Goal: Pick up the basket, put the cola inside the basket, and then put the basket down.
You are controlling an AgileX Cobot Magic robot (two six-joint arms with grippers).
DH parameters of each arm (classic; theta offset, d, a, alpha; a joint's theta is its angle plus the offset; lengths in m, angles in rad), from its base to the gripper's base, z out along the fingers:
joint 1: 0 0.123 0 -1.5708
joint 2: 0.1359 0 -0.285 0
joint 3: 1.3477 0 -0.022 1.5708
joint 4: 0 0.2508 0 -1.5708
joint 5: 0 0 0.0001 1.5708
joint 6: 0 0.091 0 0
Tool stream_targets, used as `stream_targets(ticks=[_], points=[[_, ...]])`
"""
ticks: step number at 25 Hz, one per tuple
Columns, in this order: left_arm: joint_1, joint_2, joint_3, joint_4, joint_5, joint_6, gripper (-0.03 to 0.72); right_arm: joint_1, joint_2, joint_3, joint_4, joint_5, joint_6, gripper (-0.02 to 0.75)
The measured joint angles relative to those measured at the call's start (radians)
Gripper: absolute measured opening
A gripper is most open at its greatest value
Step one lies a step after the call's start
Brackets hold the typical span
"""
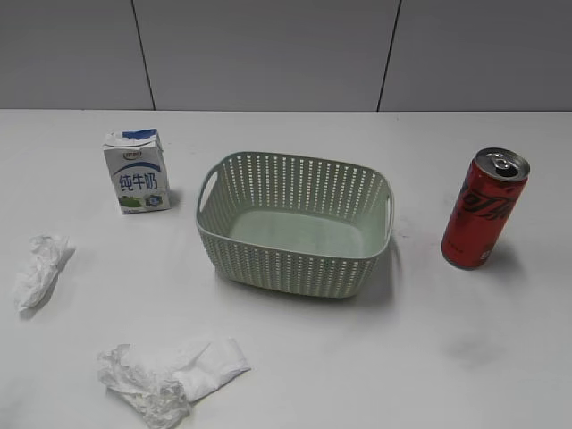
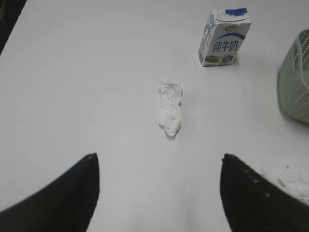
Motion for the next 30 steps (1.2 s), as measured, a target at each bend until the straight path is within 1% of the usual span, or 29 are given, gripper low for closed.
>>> stream_targets(ticks=[3, 5, 11, 15, 18, 21, 27, 30], points=[[0.001, 0.124, -0.041, -0.008, -0.006, 0.012, 0.587, 0.000, 0.000, 0.000, 0.000, 0.000, 0.000, 0.583], [0.001, 0.209, -0.078, -0.036, -0.019, 0.046, 0.587, 0.000, 0.000, 0.000, 0.000, 0.000, 0.000, 0.583], [0.001, 0.421, -0.201, -0.238, -0.076, 0.132, 0.554, 0.000, 0.000, 0.000, 0.000, 0.000, 0.000, 0.583], [-0.027, 0.559, -0.311, -0.273, -0.106, 0.152, 0.548, 0.000, 0.000, 0.000, 0.000, 0.000, 0.000, 0.583], [-0.077, 0.671, -0.409, -0.272, -0.106, 0.156, 0.545, 0.000, 0.000, 0.000, 0.000, 0.000, 0.000, 0.583], [-0.149, 0.799, -0.509, -0.248, -0.091, 0.156, 0.545, 0.000, 0.000, 0.000, 0.000, 0.000, 0.000, 0.583], [-0.268, 1.073, -0.711, -0.230, -0.033, 0.156, 0.544, 0.000, 0.000, 0.000, 0.000, 0.000, 0.000, 0.583], [-0.329, 1.201, -0.801, -0.186, -0.009, 0.130, 0.544, 0.000, 0.000, 0.000, 0.000, 0.000, 0.000, 0.583]])
